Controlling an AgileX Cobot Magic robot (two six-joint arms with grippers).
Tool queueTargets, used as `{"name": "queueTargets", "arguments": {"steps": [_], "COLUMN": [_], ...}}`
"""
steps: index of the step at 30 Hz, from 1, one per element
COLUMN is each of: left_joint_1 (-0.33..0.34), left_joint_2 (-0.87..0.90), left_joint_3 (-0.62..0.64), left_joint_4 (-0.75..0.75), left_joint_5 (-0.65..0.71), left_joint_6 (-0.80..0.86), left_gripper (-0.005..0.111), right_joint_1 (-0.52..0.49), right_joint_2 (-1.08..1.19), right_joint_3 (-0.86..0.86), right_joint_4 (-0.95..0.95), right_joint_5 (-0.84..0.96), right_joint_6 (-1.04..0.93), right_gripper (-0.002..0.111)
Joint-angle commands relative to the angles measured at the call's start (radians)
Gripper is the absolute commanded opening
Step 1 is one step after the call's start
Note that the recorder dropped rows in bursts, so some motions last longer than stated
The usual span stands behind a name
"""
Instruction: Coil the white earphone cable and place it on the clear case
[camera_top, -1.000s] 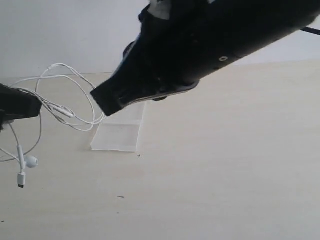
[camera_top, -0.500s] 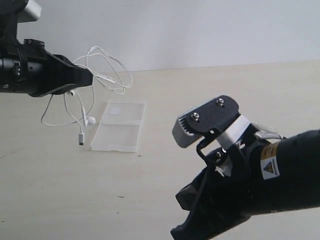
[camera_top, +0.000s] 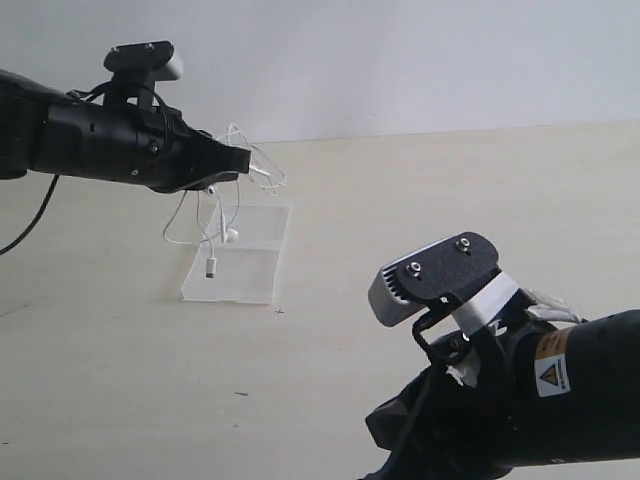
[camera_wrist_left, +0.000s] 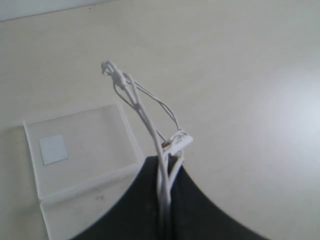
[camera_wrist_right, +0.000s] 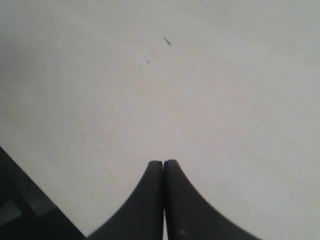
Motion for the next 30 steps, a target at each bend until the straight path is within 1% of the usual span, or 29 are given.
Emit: {"name": "queueTargets", "arguments": {"steps": [1, 4, 5, 13, 20, 25, 30], "left_joint_1": [0.003, 0.003, 0.003, 0.003, 0.003, 0.003, 0.003], "left_joint_2": [0.028, 0.046, 0.051, 0.108, 0.108, 0.108, 0.111], "left_joint_3": [-0.008, -0.008, -0.008, -0.008, -0.008, -0.008, -0.008], "left_joint_4": [-0.171, -0.302, -0.316, -0.316, -0.316, -0.275, -0.275], "left_joint_5": [-0.001, 0.004, 0.010, 0.014, 0.003, -0.005, -0.029], "left_joint_6": [0.160, 0.291, 0.308, 0.310, 0.310, 0.307, 0.351], "left_gripper": [0.000, 0.000, 0.000, 0.000, 0.000, 0.000, 0.000], "right_joint_1": [0.001, 0.001, 0.001, 0.001, 0.001, 0.001, 0.001], "right_joint_2": [-0.005, -0.005, -0.005, -0.005, -0.005, -0.005, -0.005], "right_joint_3": [0.004, 0.004, 0.004, 0.004, 0.004, 0.004, 0.004], "right_joint_4": [0.004, 0.007, 0.007, 0.006, 0.006, 0.006, 0.008], "right_joint_5": [-0.019, -0.019, -0.019, -0.017, -0.017, -0.017, -0.020], "right_joint_6": [0.001, 0.001, 0.001, 0.001, 0.001, 0.001, 0.001], "right_gripper": [0.000, 0.000, 0.000, 0.000, 0.000, 0.000, 0.000]}}
